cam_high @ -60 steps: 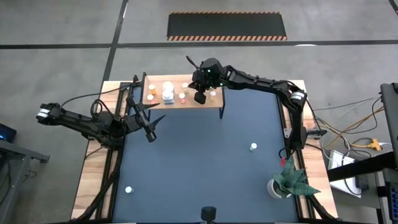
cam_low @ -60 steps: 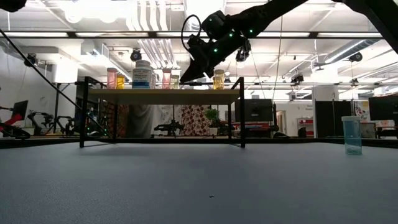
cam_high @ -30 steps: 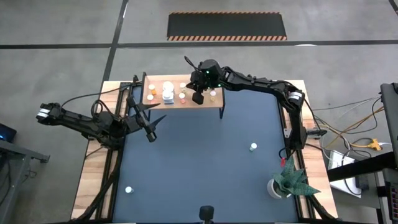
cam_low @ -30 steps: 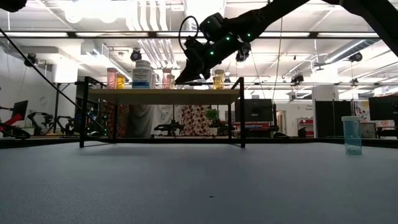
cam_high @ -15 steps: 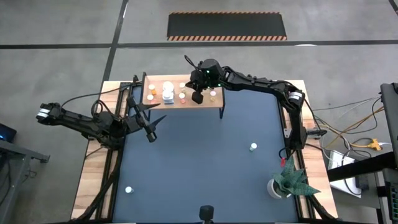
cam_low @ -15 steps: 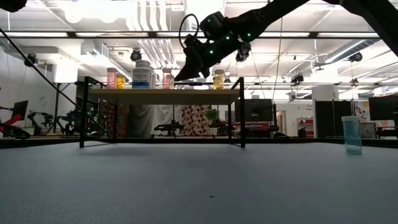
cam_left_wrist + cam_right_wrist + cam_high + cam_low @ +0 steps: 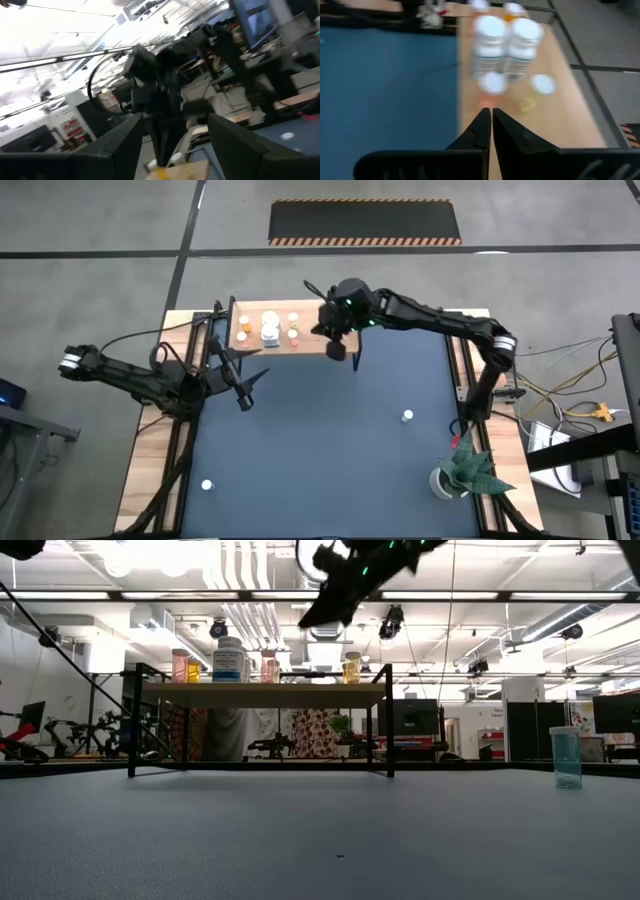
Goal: Pick and place medicine bottles onto shelf by color
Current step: Put the left blue pill bottle on the shelf
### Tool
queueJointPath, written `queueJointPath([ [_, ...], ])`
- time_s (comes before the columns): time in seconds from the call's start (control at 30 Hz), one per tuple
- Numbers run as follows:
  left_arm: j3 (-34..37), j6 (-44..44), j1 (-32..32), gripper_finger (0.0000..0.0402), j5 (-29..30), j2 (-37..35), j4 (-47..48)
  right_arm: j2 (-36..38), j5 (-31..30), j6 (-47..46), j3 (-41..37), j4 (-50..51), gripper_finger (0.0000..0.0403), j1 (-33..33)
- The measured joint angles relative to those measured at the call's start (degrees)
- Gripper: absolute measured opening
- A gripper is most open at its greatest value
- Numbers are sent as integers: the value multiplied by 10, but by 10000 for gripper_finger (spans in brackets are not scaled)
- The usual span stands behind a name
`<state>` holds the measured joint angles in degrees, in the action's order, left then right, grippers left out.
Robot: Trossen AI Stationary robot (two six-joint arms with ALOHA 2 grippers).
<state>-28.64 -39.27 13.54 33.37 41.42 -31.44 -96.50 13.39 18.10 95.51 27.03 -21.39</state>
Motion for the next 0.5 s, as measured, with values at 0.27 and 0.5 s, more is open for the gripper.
queueJointPath([
  [0.27, -2, 123, 5, 206, -129, 57, -23, 112, 0, -9, -82, 44, 9, 93],
  [0.5, -16, 299, 31, 206, -136, 128, -18, 207, -14, -11, -223, -5, 9, 164],
])
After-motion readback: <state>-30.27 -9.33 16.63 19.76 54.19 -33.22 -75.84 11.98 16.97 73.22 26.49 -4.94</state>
